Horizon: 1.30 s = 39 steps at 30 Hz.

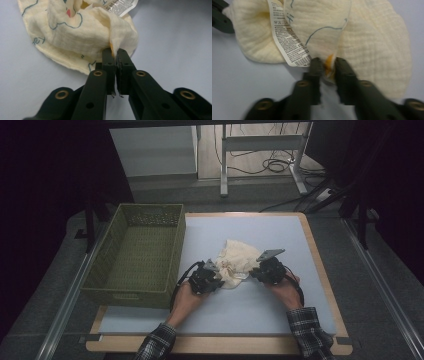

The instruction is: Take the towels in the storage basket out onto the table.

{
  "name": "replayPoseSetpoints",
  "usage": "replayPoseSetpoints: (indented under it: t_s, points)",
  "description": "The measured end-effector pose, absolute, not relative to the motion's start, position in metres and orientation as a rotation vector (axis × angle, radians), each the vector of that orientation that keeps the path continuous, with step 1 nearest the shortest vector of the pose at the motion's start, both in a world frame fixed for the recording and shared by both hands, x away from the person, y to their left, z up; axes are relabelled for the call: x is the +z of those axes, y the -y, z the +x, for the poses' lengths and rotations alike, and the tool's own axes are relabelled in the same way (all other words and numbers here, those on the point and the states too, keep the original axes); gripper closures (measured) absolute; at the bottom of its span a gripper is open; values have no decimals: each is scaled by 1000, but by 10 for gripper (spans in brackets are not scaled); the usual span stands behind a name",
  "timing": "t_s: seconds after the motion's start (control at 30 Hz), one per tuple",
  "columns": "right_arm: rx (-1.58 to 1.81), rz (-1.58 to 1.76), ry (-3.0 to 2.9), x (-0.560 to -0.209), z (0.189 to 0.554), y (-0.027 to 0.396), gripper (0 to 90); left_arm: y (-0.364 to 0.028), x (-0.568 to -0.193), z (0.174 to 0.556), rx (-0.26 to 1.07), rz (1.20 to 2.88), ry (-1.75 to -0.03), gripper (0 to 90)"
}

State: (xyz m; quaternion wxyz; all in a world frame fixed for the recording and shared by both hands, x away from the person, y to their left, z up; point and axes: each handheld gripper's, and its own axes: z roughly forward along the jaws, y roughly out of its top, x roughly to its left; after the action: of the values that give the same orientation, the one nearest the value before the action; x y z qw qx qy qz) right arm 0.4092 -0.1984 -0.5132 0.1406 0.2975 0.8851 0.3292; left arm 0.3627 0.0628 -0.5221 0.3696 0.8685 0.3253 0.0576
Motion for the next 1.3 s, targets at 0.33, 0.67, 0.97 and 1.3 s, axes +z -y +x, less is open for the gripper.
replayPoseSetpoints:
  t_s: [0.33,0.67,0.97,1.3]
  points:
    - [1000,839,-2472,-449,406,219,880,-67,-512,350,194,2235,-807,878]
    - [980,928,-2423,-425,436,236,879,-71,-514,350,217,2237,-854,867]
    - [947,942,-2451,-452,453,217,707,-66,-514,347,201,2243,-851,619]
    - [1011,958,-2497,-452,416,239,676,-60,-502,347,211,2225,-819,573]
